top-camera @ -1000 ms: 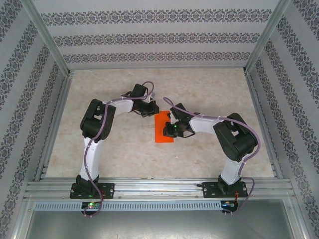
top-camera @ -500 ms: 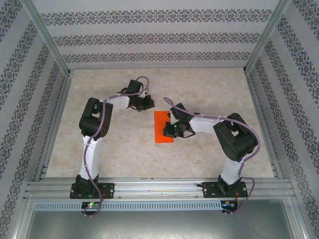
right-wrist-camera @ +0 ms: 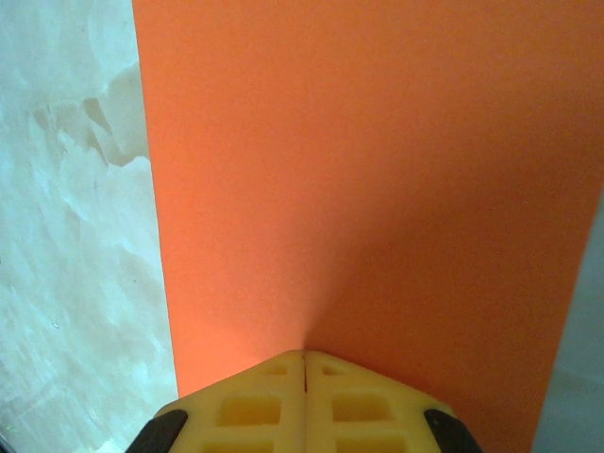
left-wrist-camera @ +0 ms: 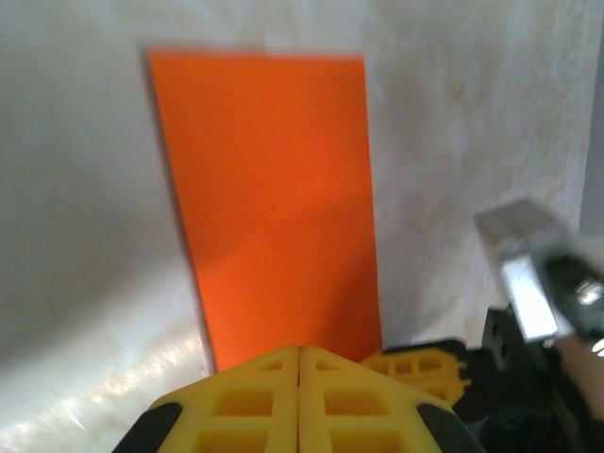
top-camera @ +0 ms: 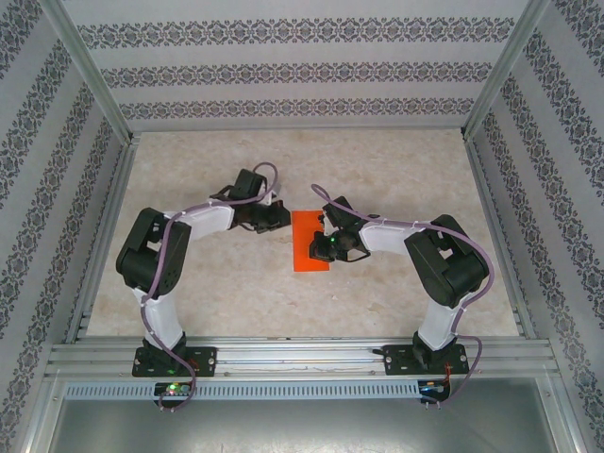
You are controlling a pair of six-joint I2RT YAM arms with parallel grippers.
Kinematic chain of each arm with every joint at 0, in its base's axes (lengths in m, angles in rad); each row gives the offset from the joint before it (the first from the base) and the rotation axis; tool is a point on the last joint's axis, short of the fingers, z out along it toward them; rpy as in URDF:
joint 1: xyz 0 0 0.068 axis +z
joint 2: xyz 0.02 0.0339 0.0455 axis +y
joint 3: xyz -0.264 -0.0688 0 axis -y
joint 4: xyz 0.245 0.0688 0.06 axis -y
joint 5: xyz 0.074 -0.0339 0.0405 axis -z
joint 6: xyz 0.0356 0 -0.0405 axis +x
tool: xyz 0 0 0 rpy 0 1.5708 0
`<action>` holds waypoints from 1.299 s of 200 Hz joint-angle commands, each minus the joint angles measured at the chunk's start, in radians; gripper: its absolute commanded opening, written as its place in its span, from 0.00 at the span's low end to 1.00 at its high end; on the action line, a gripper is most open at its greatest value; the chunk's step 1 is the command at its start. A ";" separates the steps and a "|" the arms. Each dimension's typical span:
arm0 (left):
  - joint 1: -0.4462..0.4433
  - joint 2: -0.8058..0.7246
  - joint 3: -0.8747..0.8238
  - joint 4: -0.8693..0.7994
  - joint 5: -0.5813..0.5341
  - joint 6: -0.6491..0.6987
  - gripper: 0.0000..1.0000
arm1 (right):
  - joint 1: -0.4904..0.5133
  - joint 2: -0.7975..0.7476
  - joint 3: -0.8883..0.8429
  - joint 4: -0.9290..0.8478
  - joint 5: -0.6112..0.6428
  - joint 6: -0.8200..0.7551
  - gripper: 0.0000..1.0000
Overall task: Fold a paper plane with a square sheet of paper (fold left side to right side)
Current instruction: Fold the triangle a second time at the center of the table.
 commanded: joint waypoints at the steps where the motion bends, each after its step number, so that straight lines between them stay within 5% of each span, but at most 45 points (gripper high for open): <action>1: -0.035 0.022 -0.013 0.053 0.036 -0.056 0.08 | 0.010 0.038 -0.047 -0.121 0.049 0.004 0.00; 168: -0.055 0.105 -0.003 -0.047 -0.082 -0.033 0.07 | 0.011 0.010 -0.012 -0.103 -0.010 0.003 0.00; 260: -0.059 0.099 -0.039 -0.026 -0.073 -0.058 0.05 | -0.087 -0.143 0.013 -0.152 -0.095 -0.036 0.26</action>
